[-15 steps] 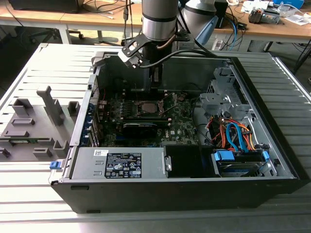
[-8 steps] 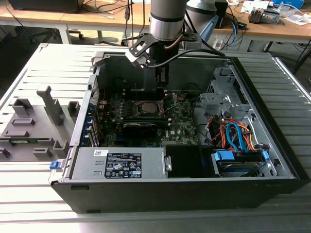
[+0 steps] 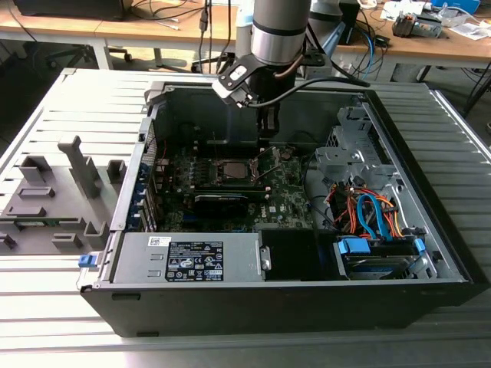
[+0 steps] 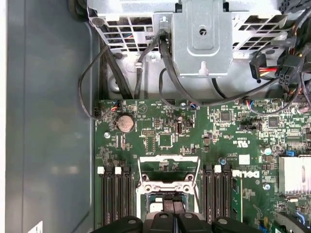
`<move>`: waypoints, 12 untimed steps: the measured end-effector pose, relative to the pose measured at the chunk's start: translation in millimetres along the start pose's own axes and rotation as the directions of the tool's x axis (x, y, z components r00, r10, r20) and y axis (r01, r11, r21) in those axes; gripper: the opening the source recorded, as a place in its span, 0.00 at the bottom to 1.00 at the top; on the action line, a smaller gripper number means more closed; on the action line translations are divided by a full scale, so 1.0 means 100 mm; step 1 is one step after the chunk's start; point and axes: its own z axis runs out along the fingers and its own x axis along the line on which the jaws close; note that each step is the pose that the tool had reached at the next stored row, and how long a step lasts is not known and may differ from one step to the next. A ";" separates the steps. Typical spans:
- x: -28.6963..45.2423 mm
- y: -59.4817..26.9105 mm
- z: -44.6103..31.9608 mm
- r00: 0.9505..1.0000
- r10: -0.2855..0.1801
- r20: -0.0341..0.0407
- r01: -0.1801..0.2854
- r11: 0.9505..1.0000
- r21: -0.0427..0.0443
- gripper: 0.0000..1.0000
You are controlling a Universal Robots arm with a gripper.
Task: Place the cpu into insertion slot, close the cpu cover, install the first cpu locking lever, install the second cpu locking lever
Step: 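Close the cpu cover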
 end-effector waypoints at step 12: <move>0.001 0.193 0.005 1.000 0.000 0.000 0.000 1.000 0.007 0.11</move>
